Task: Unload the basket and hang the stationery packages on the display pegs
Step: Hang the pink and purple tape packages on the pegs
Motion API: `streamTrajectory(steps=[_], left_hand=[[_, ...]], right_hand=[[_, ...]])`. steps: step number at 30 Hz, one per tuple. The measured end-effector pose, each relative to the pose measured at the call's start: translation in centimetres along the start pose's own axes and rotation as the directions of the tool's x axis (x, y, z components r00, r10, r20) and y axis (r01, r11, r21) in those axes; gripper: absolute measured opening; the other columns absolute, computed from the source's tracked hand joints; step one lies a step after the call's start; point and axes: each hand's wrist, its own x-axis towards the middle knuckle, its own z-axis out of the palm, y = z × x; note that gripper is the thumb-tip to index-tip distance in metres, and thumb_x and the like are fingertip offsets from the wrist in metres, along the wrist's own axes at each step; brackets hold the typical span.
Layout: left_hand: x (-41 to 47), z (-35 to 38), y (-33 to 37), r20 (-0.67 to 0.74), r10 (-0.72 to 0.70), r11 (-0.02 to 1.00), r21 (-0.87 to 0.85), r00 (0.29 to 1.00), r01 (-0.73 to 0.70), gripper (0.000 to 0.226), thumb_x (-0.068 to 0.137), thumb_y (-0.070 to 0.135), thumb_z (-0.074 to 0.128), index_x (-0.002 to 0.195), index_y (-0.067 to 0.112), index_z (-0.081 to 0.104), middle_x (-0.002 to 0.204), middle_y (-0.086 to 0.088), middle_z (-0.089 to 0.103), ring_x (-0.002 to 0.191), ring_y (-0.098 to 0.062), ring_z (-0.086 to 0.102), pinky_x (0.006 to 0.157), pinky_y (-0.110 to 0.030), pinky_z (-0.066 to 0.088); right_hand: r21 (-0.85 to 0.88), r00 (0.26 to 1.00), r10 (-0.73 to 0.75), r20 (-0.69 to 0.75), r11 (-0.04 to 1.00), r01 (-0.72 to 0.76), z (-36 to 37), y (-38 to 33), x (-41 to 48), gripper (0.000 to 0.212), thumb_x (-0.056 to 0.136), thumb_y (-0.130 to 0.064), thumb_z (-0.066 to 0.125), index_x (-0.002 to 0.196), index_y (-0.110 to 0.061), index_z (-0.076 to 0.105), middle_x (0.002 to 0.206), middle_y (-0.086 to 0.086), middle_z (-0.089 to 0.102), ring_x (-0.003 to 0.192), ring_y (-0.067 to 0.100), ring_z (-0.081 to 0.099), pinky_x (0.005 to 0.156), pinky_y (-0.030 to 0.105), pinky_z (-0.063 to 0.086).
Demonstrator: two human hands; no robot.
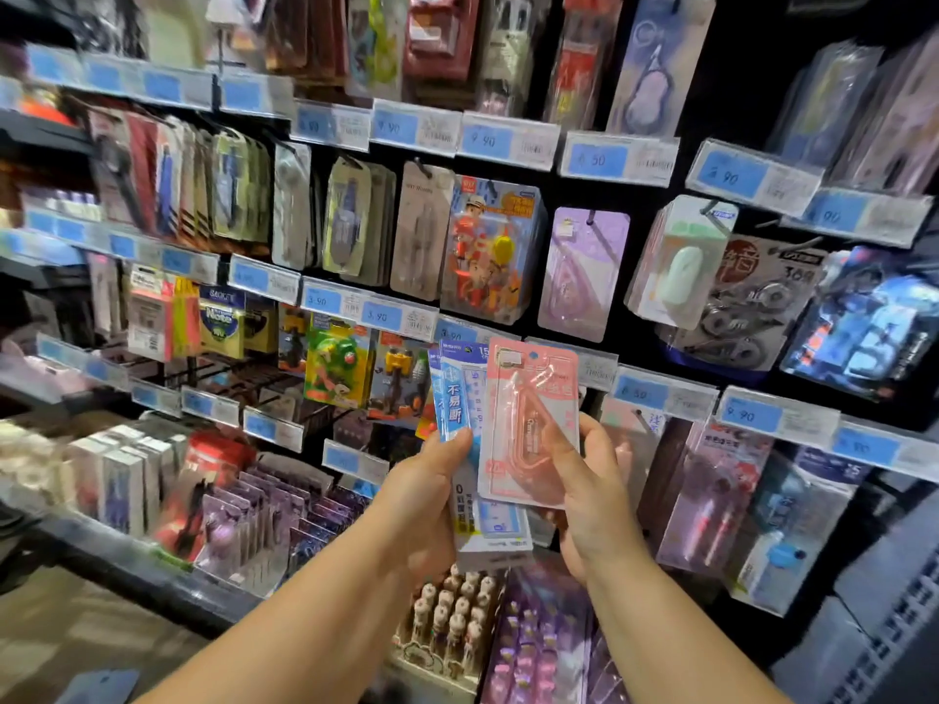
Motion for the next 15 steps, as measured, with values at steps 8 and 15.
streamTrajectory(steps=[8, 15], left_hand=[[1.4, 0.9, 4.3, 0.094, 0.117, 0.99, 0.073, 0.989, -0.124, 0.031, 0.102, 0.032, 0.044, 0.131, 0.026, 0.052, 0.112, -0.014, 0.072, 0.099, -0.037, 0.07, 0.073, -0.048, 0.058], [3.8, 0.6, 5.4, 0.064, 0.281, 0.934, 0.212, 0.958, -0.288, 0.038, 0.104, 0.009, 0.036, 0.138, -0.007, 0.042, 0.081, -0.011, 0.059, 0.048, -0.012, 0.066, 0.037, -0.018, 0.046]], right_hand=[[-0.028, 0.996, -0.086, -0.036, 0.996, 0.085, 1.3, 0.2, 4.0, 0.071, 0.076, -0.045, 0.064, 0.141, -0.031, 0.041, 0.134, -0.001, 0.058, 0.11, 0.018, 0.063, 0.075, 0.031, 0.051], [-0.02, 0.98, -0.187, -0.072, 0.982, 0.186, 1.3, -2.4, 7.1, 0.052, 0.087, -0.033, 0.06, 0.137, -0.03, 0.046, 0.126, -0.001, 0.065, 0.111, 0.02, 0.065, 0.077, 0.028, 0.052]])
